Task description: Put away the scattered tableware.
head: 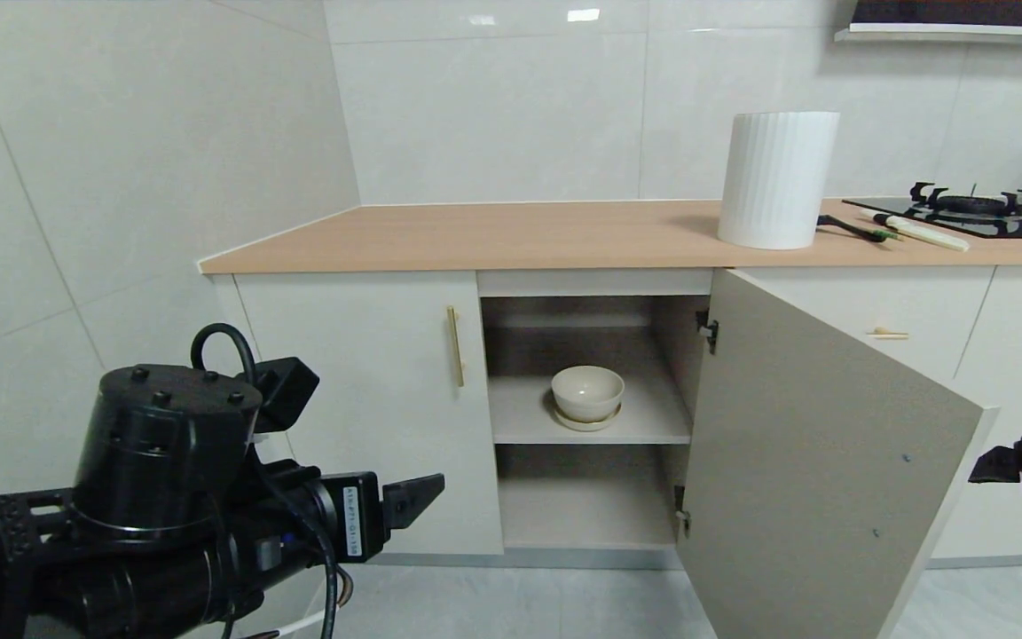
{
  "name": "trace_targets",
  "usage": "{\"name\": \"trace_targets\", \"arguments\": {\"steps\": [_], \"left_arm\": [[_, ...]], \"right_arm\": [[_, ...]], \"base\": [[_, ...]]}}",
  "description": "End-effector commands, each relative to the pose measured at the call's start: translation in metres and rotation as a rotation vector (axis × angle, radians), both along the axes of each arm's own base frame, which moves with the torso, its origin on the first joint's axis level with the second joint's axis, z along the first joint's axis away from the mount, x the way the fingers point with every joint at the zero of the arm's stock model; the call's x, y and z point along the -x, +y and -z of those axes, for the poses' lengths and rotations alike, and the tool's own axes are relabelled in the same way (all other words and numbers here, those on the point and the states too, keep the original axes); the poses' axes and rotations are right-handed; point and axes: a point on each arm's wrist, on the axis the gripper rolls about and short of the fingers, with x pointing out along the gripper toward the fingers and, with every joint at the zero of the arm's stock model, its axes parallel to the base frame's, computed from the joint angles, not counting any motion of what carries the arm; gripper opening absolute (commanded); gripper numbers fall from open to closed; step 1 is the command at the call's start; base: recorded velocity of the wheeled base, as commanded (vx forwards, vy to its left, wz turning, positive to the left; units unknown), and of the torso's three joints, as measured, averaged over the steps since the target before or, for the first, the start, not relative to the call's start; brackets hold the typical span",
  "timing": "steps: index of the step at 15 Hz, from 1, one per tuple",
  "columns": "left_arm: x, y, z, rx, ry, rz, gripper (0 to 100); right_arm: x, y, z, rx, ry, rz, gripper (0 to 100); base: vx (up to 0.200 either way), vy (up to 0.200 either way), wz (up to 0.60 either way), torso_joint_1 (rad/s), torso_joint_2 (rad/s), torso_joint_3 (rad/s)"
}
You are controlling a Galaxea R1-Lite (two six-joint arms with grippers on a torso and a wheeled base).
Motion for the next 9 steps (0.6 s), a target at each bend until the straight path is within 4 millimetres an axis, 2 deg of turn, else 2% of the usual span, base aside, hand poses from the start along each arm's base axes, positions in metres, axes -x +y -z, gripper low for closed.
{"name": "trace_targets", "arguments": {"steps": [1,7,9], "left_arm": [[0.000,0.000,0.000,0.001,-0.001,0.000,100],[0.000,0.000,0.000,0.001,-0.001,0.000,100],[0.000,0.000,0.000,0.002,-0.001,-0.001,100]], "right_arm": [[-0.013,0.001,0.016,-0.028,0.045,0.007,100],[-0.020,0.018,0.023,-0.101,0.046,-0.033,100],[-0.021,0.029,0.024,-0.121,0.046,-0.057,100]], "base": [[0.000,0.000,0.00,0.000,0.00,0.000],[0.000,0.000,0.00,0.000,0.00,0.000],[0.000,0.000,0.00,0.000,0.00,0.000]]}}
